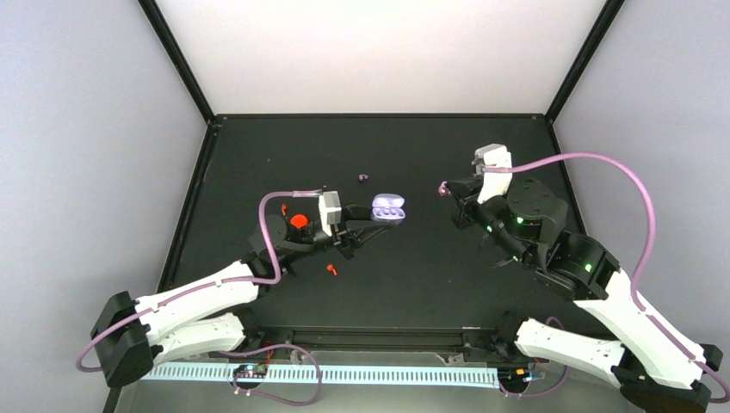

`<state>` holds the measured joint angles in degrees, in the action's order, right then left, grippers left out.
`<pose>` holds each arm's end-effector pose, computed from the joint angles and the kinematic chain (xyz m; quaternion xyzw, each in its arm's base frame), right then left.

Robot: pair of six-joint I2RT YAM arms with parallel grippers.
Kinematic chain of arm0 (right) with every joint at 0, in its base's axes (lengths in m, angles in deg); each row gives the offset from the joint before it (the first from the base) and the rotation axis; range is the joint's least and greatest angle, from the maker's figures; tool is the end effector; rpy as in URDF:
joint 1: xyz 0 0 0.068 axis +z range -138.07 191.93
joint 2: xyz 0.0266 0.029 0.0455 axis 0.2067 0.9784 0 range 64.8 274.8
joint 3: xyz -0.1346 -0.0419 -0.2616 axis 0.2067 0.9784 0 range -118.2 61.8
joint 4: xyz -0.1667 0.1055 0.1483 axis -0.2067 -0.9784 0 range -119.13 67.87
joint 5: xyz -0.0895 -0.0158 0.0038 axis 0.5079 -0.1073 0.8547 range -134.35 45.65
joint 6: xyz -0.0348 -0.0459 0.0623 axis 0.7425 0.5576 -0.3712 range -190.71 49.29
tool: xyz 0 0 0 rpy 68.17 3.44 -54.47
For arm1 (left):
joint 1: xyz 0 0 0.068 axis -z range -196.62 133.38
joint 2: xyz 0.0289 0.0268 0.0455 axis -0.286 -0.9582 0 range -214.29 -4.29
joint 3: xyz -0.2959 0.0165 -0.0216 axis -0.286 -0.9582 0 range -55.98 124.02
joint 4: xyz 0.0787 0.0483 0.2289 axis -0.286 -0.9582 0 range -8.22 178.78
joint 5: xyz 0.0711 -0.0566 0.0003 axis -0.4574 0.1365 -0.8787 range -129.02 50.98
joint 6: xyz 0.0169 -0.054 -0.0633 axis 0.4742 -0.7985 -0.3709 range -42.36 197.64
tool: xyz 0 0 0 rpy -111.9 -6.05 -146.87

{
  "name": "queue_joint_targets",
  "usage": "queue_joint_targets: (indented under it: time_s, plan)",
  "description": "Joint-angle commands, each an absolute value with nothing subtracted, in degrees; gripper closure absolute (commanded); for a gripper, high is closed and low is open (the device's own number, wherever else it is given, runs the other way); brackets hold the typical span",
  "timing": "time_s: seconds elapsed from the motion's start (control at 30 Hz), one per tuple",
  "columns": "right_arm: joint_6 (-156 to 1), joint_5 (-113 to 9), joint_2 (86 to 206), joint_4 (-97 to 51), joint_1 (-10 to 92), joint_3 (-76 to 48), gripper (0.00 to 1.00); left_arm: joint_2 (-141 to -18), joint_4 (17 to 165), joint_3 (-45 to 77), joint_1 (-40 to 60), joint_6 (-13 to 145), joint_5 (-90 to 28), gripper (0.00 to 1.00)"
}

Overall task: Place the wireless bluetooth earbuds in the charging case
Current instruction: Pick up the earbud from the center of the board.

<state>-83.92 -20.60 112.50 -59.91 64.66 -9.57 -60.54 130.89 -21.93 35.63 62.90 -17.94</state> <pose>0.1144 0.1006 0.4396 -0.1418 0.7691 0.1914 0.5931 0.1193 -0.1978 0.3717 0.3233 0.4864 -0.5317 0.6133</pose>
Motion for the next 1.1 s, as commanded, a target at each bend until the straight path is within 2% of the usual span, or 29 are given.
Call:
queue_joint_targets:
  time_s: [0.0, 0.33, 0.6, 1.07]
  plan:
    - [-81.5, -21.3, 112.7, -57.2, 65.7, -12.8, 0.99, -62.7, 138.1, -18.9, 35.9, 64.4, -16.7, 0.98]
    - [-74.0, -18.4, 120.9, -50.7, 69.0, -22.0, 0.99, -57.6, 136.3, -23.1, 34.1, 65.8, -20.1, 0.99]
    - [-66.5, -11.9, 128.1, -46.2, 77.8, -29.0, 0.99, -52.2, 132.9, -25.3, 31.9, 67.4, -21.5, 0.98]
    - [-67.3, -10.7, 127.8, -42.3, 84.1, -22.4, 0.99, -54.6, 132.5, -22.6, 30.5, 69.1, -20.9, 0.98]
